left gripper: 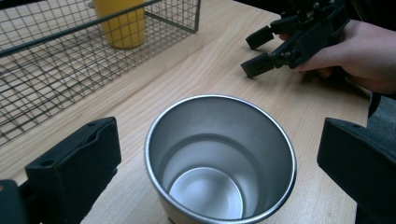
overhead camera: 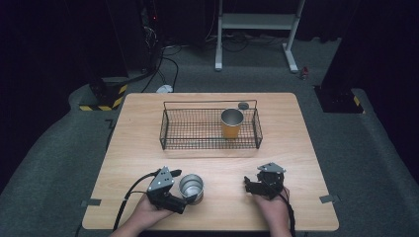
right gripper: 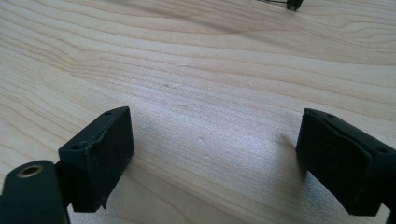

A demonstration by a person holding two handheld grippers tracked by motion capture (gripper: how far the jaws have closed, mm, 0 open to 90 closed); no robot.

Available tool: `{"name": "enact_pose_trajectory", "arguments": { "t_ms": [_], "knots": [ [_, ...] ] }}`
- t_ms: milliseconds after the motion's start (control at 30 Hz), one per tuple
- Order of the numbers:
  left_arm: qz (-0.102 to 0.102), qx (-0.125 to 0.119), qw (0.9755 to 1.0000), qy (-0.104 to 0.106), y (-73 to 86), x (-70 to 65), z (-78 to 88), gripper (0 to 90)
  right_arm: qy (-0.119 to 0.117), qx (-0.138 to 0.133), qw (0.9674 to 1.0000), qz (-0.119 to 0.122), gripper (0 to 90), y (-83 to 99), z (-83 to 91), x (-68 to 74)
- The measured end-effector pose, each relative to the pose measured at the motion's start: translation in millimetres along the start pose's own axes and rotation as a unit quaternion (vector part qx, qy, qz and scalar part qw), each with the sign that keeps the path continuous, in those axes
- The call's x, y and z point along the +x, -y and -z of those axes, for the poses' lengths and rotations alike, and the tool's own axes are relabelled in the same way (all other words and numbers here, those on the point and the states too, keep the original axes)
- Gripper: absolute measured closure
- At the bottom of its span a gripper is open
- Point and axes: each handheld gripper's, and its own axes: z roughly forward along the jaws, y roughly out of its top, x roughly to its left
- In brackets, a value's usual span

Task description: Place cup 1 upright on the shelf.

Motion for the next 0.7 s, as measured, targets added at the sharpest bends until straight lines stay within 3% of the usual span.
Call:
{"name": "enact_pose_trajectory", "arguments": {
  "t_ms": [367, 700],
  "knots": [
    [-0.019, 0.015, 0.9997, -0.005, 6.6, -6.2, -16.5, 0.1, 0.000, 0.000, 1.0000, 0.000, 11.2, 0.0, 0.0, 0.0],
    [-0.028, 0.017, 0.9995, -0.003, 16.8, -5.9, -20.6, 0.5, 0.000, 0.000, 1.0000, 0.000, 11.2, 0.0, 0.0, 0.1]
  ]
}}
